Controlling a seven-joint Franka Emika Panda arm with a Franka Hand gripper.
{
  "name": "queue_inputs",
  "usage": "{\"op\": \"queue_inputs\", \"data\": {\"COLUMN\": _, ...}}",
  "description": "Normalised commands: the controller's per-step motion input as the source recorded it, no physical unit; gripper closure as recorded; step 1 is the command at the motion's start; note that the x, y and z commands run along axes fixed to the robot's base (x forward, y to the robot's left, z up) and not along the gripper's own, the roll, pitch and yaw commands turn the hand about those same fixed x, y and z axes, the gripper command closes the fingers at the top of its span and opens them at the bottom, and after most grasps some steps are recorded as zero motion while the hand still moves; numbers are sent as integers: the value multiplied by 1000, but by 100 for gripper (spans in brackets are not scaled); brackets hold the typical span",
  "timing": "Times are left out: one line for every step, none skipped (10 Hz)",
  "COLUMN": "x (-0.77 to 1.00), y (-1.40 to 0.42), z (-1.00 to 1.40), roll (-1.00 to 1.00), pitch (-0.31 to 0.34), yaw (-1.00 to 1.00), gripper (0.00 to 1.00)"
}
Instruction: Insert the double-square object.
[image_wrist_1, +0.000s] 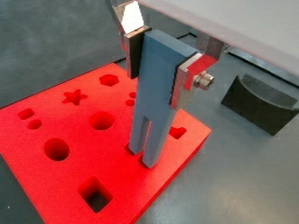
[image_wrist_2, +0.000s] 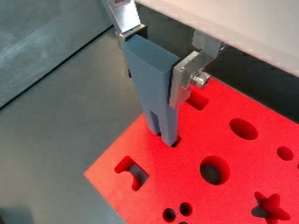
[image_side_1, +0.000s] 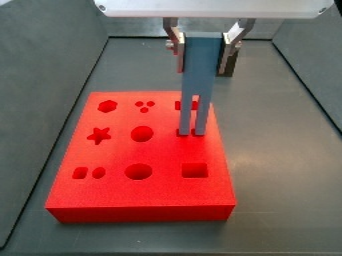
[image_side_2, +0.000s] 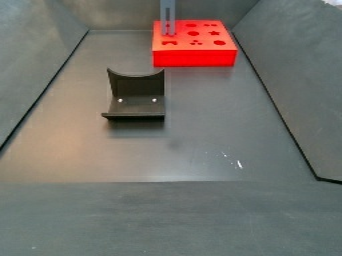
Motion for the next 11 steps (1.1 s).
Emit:
{"op": "queue_inputs", "data": {"x": 0, "y": -17, "z": 0, "roll": 33, "pitch": 0, "yaw": 0, "gripper": 100}}
{"op": "queue_inputs", "data": {"x": 0, "y": 0, "z": 0, "roll": 14, "pitch": 0, "yaw": 0, "gripper": 100}}
{"op": "queue_inputs", "data": {"x": -86, "y": 0, "z": 0, "roll": 0, "pitch": 0, "yaw": 0, "gripper": 100}}
{"op": "queue_inputs", "data": {"x": -123, "y": -51, "z": 0, "roll": 14, "pitch": -6, "yaw": 9, "gripper": 100}}
{"op": "queue_inputs", "data": {"x": -54, "y": 0, "z": 0, "roll": 0, "pitch": 0, "yaw": 0, "gripper": 100}}
{"op": "queue_inputs", "data": {"x": -40, "y": 0, "z": 0, "roll": 0, "pitch": 0, "yaw": 0, "gripper": 100}}
{"op": "queue_inputs", "data": {"x": 0, "y": 0, "z": -17, "roll": 20, "pitch": 0, "yaw": 23, "gripper": 100}}
{"op": "queue_inputs", "data": {"x": 0, "y": 0, "z": -426, "roll": 179, "pitch": -86, "yaw": 83, "gripper": 100}}
{"op": "queue_inputs", "data": {"x": 0, "y": 0, "z": -560, "roll": 231, "pitch": -97, "yaw": 111, "gripper": 100}}
{"op": "queue_inputs", "data": {"x": 23, "y": 0, "z": -529, "roll": 194, "pitch": -66, "yaw": 109, "gripper": 100}}
{"op": "queue_inputs", "data": {"x": 17, "y": 0, "z": -463, "roll": 119, "pitch": -36, "yaw": 54, "gripper": 100}}
